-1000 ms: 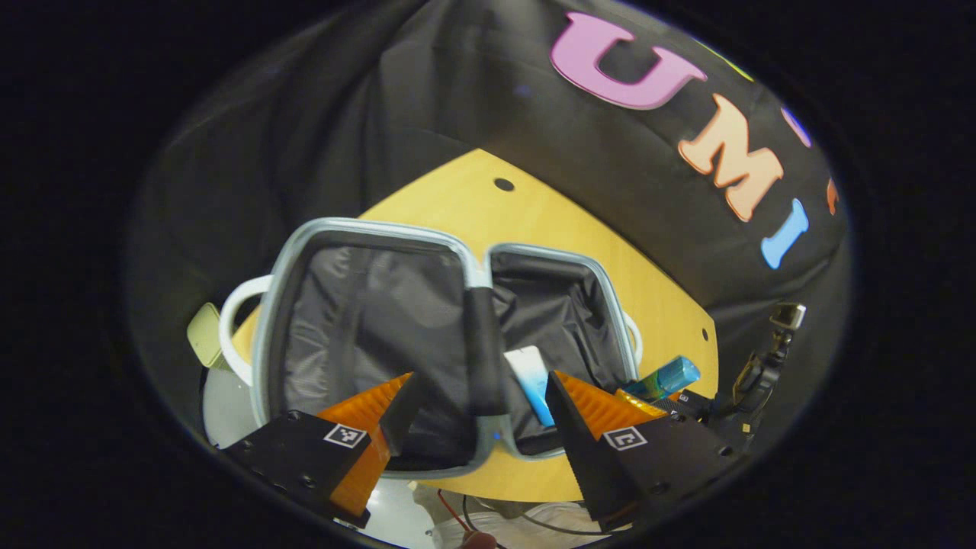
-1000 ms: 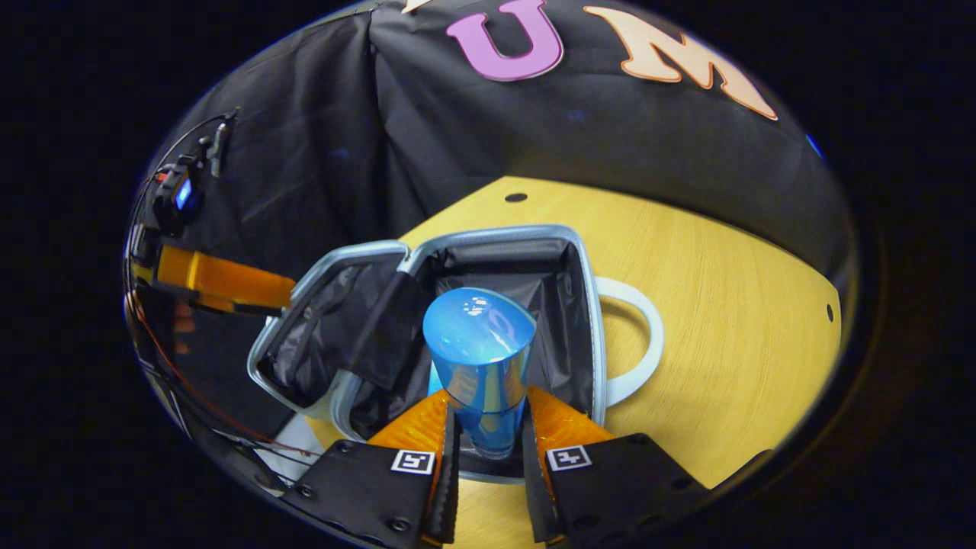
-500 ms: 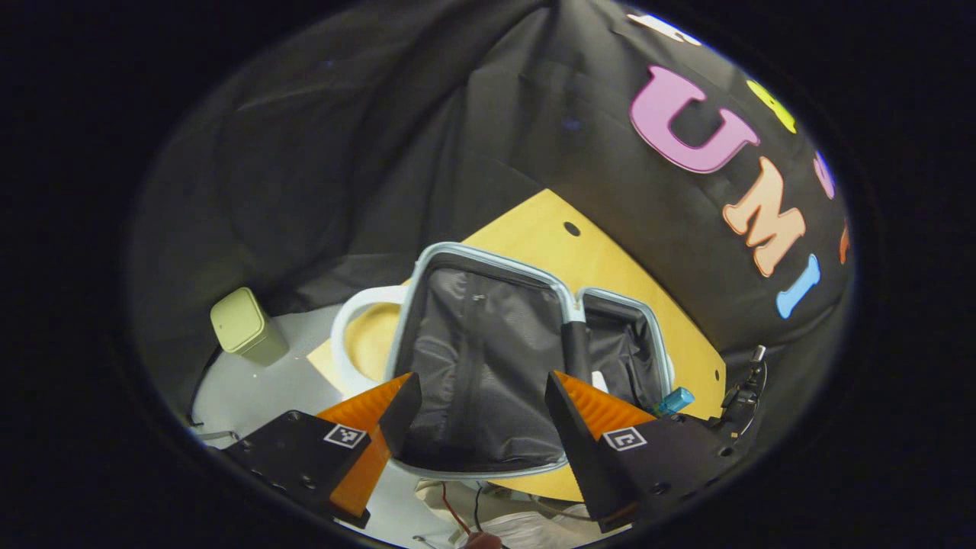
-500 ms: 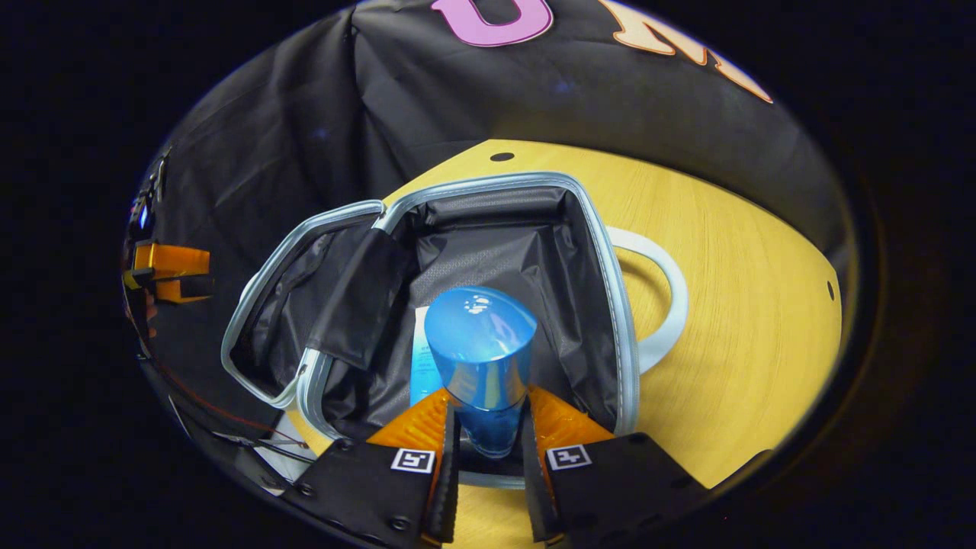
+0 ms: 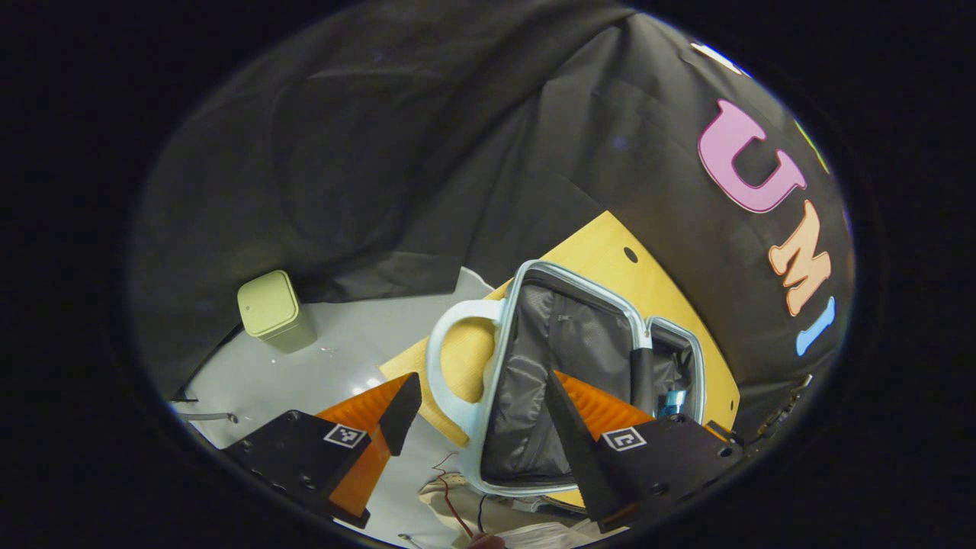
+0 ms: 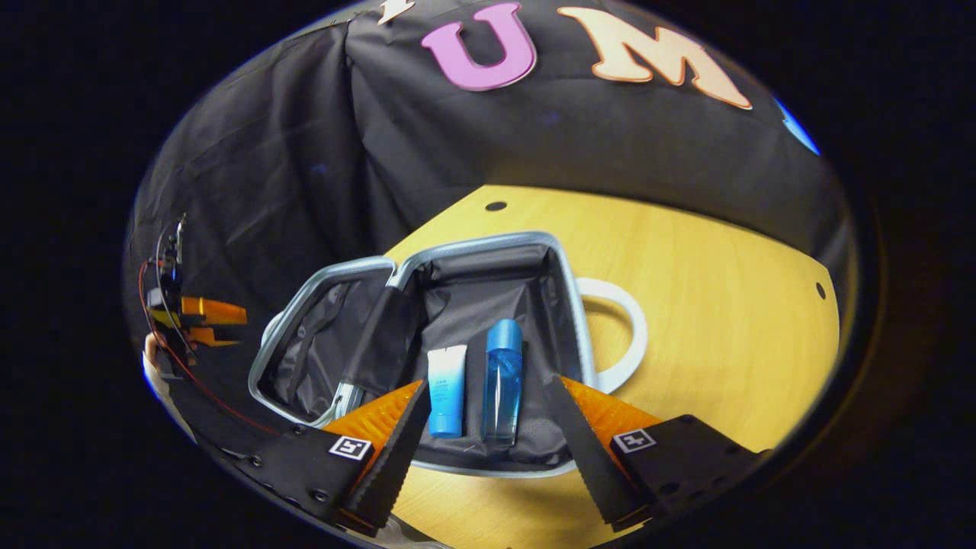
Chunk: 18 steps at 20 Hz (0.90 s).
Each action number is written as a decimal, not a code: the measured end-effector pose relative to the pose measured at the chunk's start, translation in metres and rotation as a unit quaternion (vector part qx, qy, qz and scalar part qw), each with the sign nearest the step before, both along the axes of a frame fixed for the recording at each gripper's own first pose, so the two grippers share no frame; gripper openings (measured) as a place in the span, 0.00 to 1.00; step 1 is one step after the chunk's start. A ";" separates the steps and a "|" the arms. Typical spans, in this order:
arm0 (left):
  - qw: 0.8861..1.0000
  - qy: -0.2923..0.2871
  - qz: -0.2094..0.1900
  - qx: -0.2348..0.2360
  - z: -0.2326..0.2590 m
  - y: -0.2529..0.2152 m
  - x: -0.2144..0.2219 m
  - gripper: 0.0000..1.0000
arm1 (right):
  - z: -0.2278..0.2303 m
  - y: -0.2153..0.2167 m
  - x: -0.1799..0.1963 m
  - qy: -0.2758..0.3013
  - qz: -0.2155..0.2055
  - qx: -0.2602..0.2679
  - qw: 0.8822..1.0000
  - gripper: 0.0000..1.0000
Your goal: First open the suitcase, pack the skin care products into it, and then close the suitcase.
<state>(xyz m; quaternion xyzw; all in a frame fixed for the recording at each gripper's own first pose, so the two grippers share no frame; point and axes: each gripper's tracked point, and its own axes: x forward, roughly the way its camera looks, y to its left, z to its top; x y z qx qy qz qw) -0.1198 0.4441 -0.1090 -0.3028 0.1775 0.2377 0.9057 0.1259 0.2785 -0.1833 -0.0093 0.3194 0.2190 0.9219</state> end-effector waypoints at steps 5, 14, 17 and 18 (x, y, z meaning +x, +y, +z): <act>0.999 0.013 0.015 -0.028 -0.023 0.028 0.007 0.96 | 0.053 -0.058 0.004 -0.043 -0.084 0.040 0.995 0.98; 0.997 0.004 -0.009 -0.077 -0.053 0.046 0.030 0.78 | 0.121 -0.221 -0.008 -0.128 -0.250 -0.006 0.960 0.94; 0.997 0.013 -0.010 -0.082 -0.063 0.050 0.030 0.66 | 0.132 -0.256 -0.022 -0.142 -0.281 -0.023 0.949 0.98; 0.996 0.012 -0.013 -0.083 -0.064 0.048 0.031 0.61 | 0.134 -0.264 -0.026 -0.143 -0.288 -0.028 0.947 0.98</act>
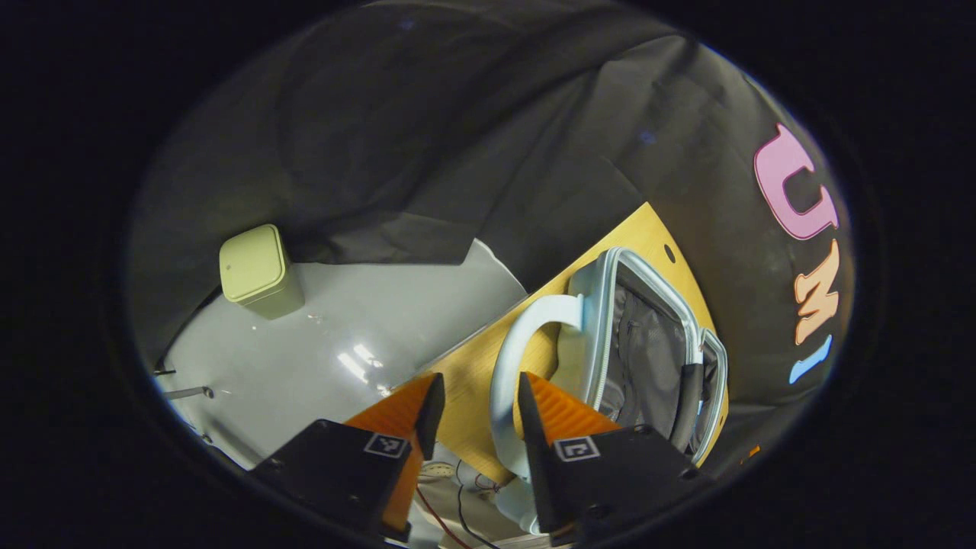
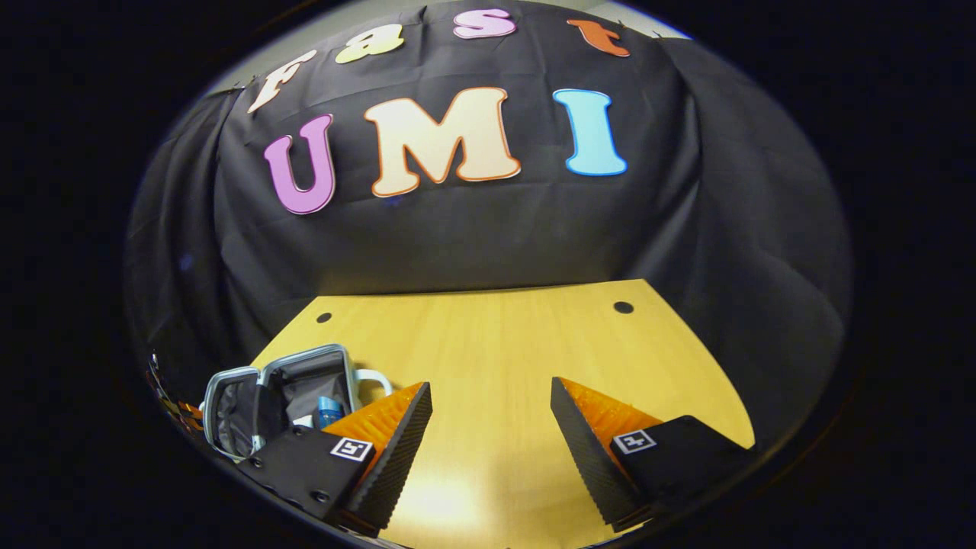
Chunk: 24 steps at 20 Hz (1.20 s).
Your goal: First open the suitcase, pack the skin care products into it, and then close the suitcase.
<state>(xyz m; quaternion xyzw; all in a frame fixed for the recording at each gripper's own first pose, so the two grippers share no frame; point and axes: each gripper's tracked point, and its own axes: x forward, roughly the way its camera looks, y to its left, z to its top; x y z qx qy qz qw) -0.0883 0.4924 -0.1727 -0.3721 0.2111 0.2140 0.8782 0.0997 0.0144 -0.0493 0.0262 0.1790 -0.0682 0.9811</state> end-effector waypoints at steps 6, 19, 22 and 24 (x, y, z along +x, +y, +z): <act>0.997 -0.072 -0.018 0.026 0.027 -0.007 0.008 0.07 | -0.007 -0.017 -0.010 0.010 -0.010 -0.016 1.000 0.98; 0.968 -0.213 -0.078 0.104 0.200 -0.084 -0.007 0.02 | -0.019 -0.035 -0.016 0.004 -0.012 -0.004 1.000 0.98; 0.960 -0.218 -0.111 0.135 0.233 -0.120 0.001 0.02 | -0.022 -0.045 -0.019 0.003 -0.017 0.004 1.000 0.98; 0.953 -0.225 -0.133 0.151 0.253 -0.146 0.008 0.02 | -0.024 -0.057 -0.022 0.002 -0.028 0.007 1.000 0.98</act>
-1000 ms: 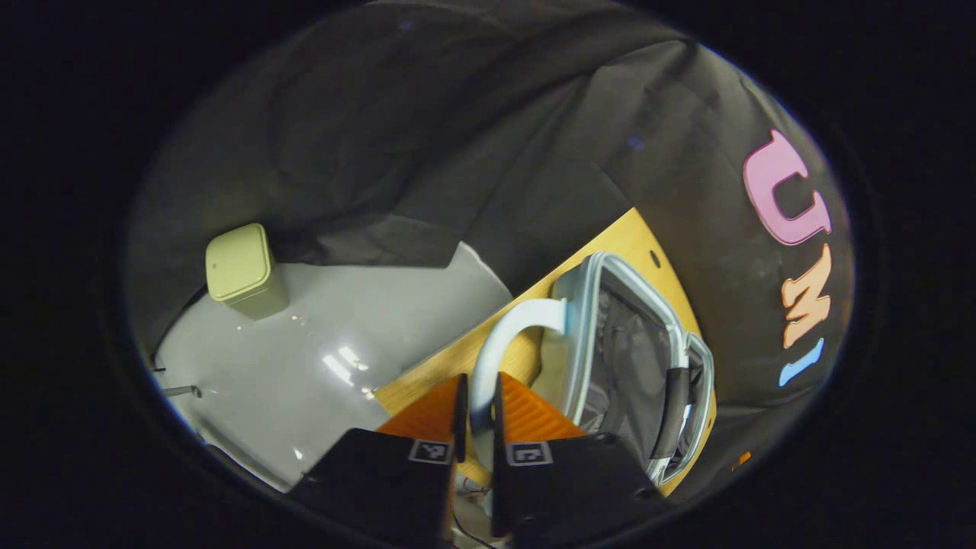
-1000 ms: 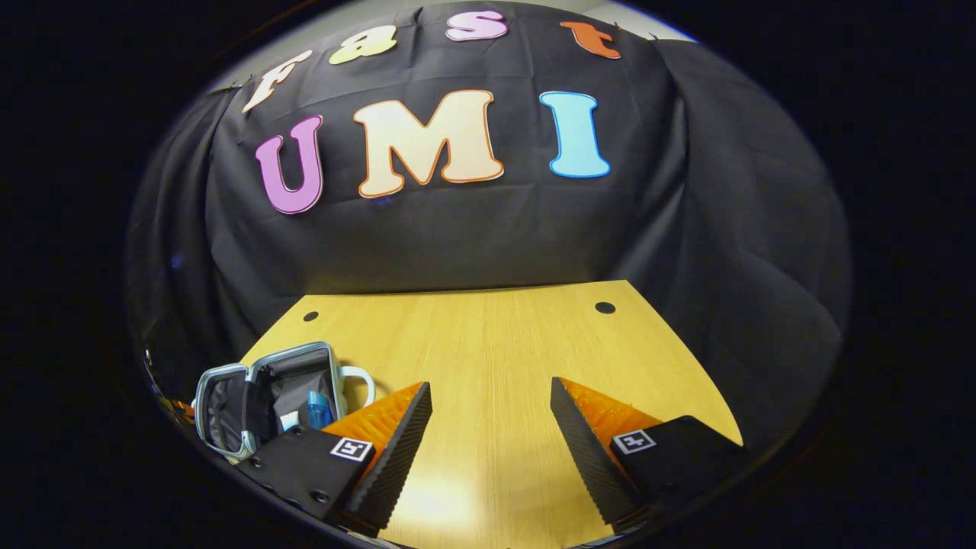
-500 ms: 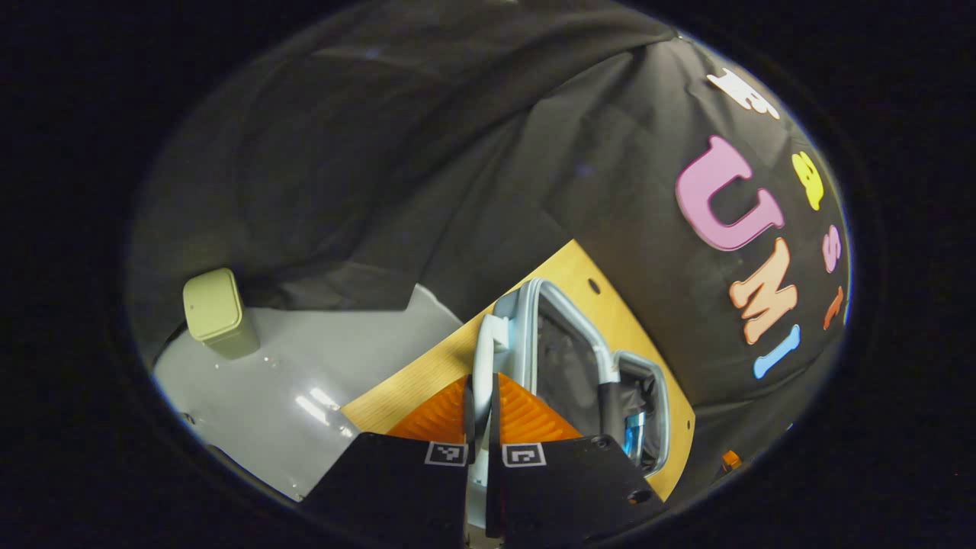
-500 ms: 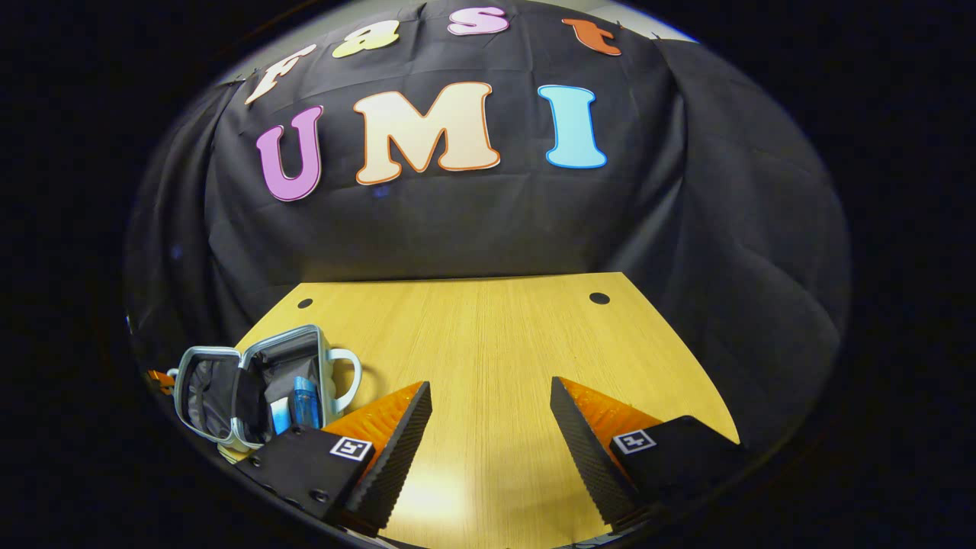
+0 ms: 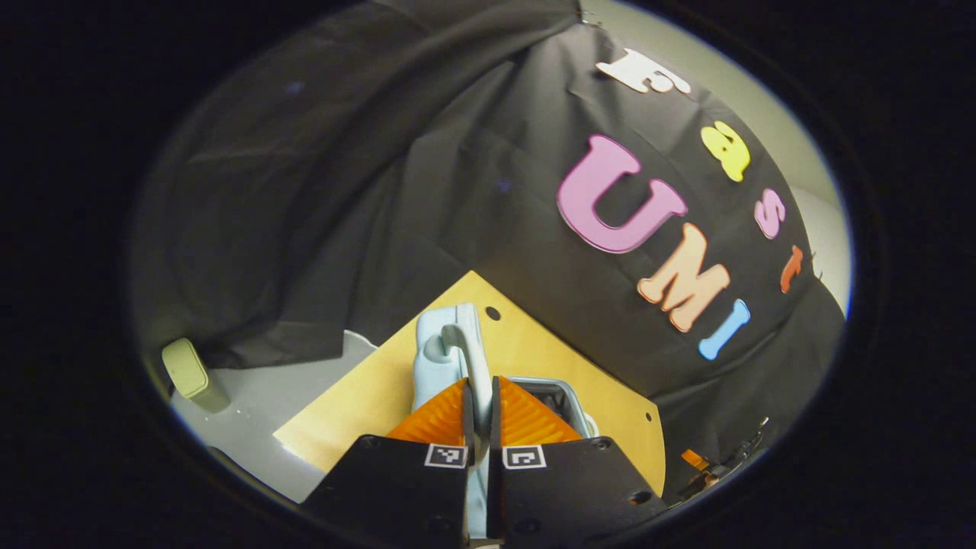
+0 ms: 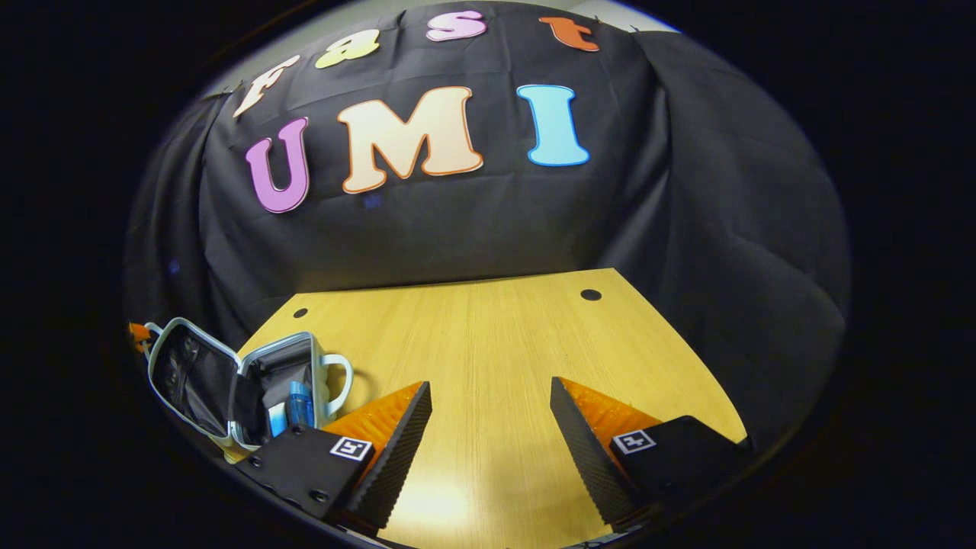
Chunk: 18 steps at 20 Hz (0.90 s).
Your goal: First open the suitcase, pack the skin care products into it, and then close the suitcase.
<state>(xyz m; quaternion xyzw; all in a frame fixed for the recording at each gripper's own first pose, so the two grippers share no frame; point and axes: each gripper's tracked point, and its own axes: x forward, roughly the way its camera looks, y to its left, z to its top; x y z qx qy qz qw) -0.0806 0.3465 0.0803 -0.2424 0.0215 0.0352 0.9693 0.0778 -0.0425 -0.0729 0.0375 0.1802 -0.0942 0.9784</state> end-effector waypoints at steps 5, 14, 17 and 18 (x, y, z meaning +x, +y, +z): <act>0.997 -0.008 -0.061 0.037 0.036 -0.073 0.030 0.02 | 0.002 -0.028 -0.008 -0.003 -0.018 -0.001 1.000 0.98; 0.981 -0.010 -0.193 0.030 0.052 -0.199 0.104 0.03 | 0.013 -0.041 -0.019 -0.001 -0.003 -0.034 0.999 0.94; 0.973 0.010 -0.231 0.028 0.038 -0.239 0.126 0.04 | 0.017 -0.033 -0.017 -0.005 0.008 -0.034 0.999 0.98; 0.970 0.020 -0.242 0.029 0.032 -0.251 0.133 0.04 | 0.018 -0.031 -0.016 -0.005 0.011 -0.037 0.999 0.98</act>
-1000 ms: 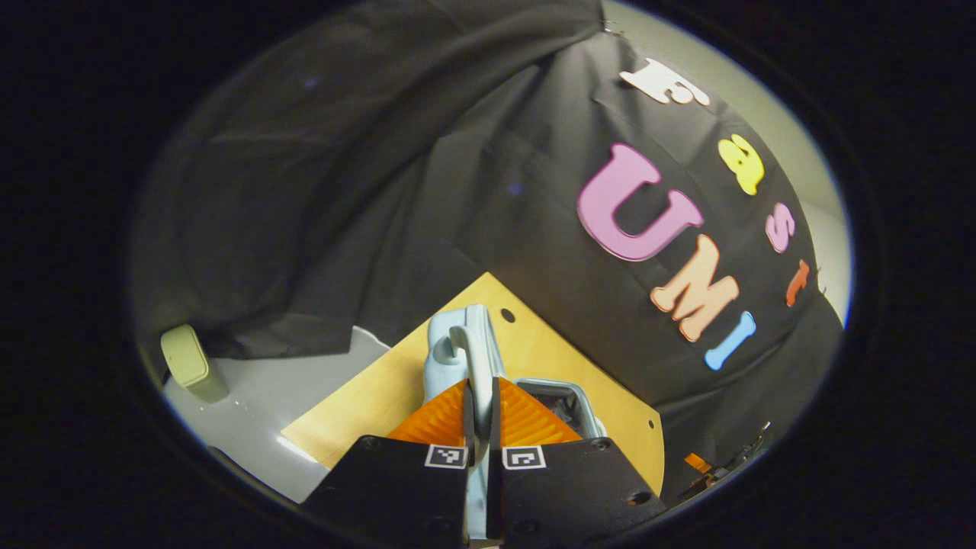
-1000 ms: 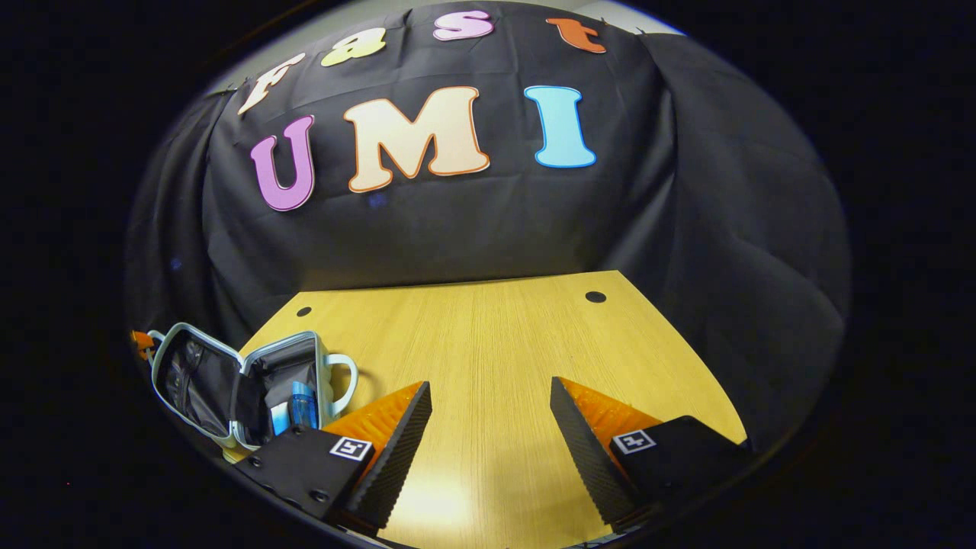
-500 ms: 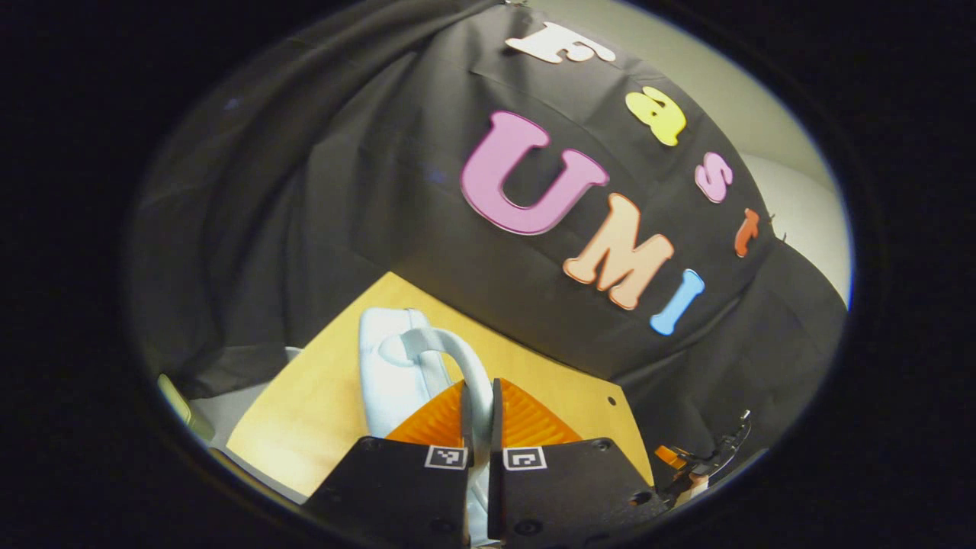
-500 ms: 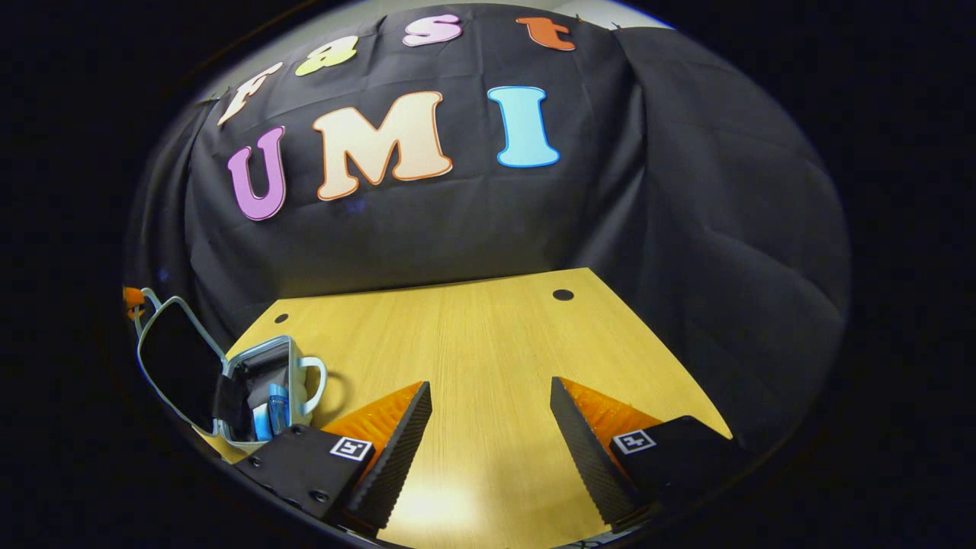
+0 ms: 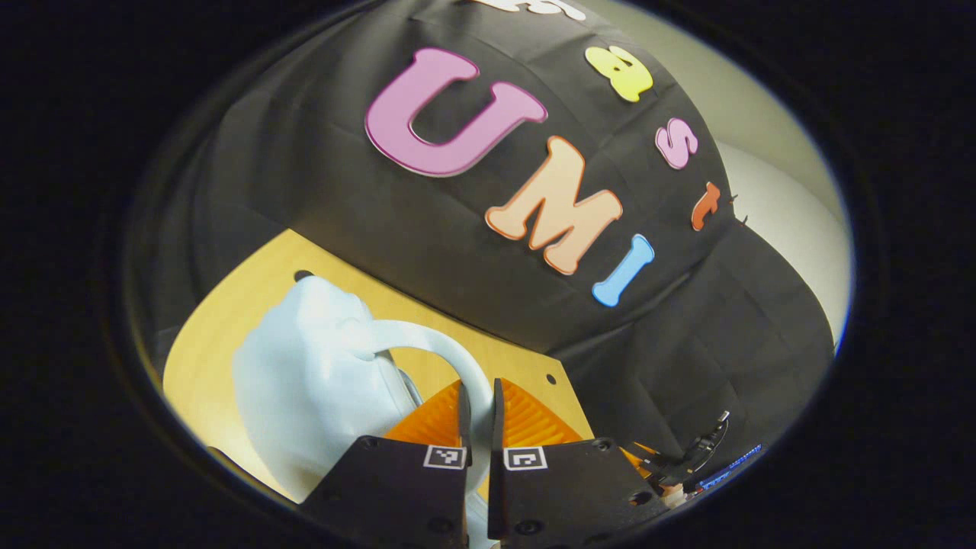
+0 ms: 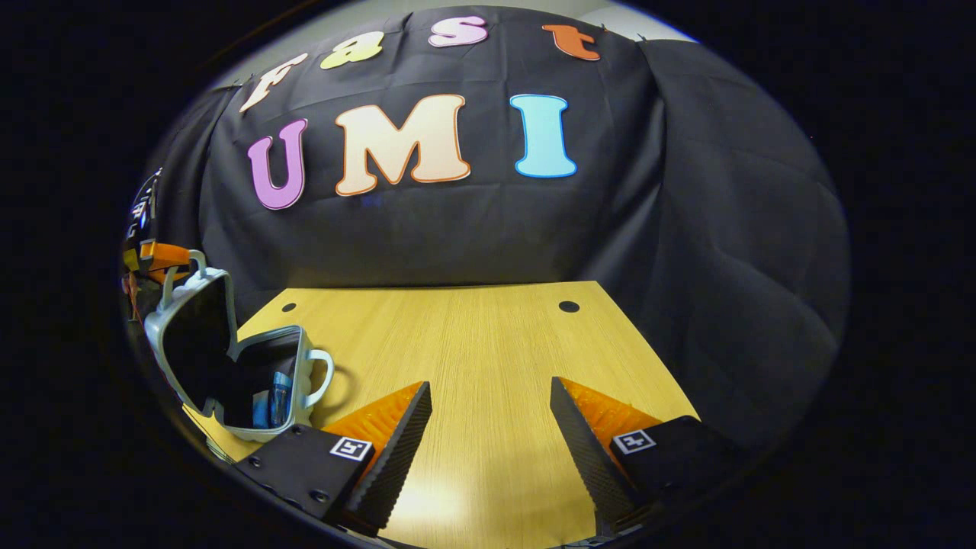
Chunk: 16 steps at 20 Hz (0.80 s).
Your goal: First open the suitcase, pack the skin care products into it, and then close the suitcase.
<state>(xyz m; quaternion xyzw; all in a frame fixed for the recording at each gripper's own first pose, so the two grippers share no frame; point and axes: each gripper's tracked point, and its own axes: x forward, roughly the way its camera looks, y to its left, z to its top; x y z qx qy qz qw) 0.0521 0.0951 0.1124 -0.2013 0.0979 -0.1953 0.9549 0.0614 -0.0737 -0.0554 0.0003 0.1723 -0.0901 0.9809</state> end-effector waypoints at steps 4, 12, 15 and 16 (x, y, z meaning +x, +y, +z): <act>0.998 0.046 -0.036 0.010 -0.036 -0.051 0.036 0.04 | 0.001 0.001 -0.004 0.002 0.003 -0.012 1.000 0.98; 0.982 0.168 -0.053 0.071 -0.142 -0.110 0.088 0.04 | -0.001 -0.002 -0.016 -0.004 -0.010 -0.001 1.000 0.98; 0.971 0.209 -0.042 0.107 -0.170 -0.113 0.099 0.04 | -0.002 -0.001 -0.023 -0.005 -0.013 0.003 1.000 0.98; 0.968 0.221 -0.039 0.114 -0.178 -0.115 0.102 0.04 | -0.003 -0.001 -0.026 -0.006 -0.015 0.003 1.000 0.98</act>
